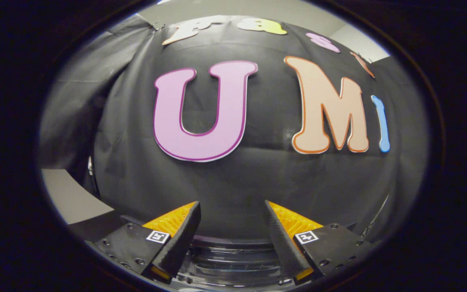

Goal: Put the clothes into the washing machine and then close the washing machine lid.

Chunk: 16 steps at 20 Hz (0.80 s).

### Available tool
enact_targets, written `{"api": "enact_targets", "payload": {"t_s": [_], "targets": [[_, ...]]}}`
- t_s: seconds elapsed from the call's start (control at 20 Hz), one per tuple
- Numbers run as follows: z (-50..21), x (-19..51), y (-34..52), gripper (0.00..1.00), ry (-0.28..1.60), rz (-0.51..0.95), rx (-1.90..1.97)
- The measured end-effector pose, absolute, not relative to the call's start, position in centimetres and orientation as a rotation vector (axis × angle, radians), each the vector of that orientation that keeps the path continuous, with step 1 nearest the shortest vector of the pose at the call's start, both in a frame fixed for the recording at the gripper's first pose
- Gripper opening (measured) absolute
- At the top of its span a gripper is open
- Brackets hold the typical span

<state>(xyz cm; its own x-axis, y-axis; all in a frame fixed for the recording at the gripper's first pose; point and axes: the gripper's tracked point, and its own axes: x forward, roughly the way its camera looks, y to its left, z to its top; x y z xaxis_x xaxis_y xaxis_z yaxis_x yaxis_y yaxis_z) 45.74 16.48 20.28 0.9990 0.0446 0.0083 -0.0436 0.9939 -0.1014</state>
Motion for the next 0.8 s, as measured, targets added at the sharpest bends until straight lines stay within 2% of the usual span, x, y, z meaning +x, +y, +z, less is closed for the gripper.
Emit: {"api": "enact_targets", "payload": {"t_s": [0.4,0.8], "targets": [[19.1,43.7,16.3,0.96,0.044,0.093,-0.029],[18.2,36.9,16.1,0.97,0.064,0.133,-0.041]]}}
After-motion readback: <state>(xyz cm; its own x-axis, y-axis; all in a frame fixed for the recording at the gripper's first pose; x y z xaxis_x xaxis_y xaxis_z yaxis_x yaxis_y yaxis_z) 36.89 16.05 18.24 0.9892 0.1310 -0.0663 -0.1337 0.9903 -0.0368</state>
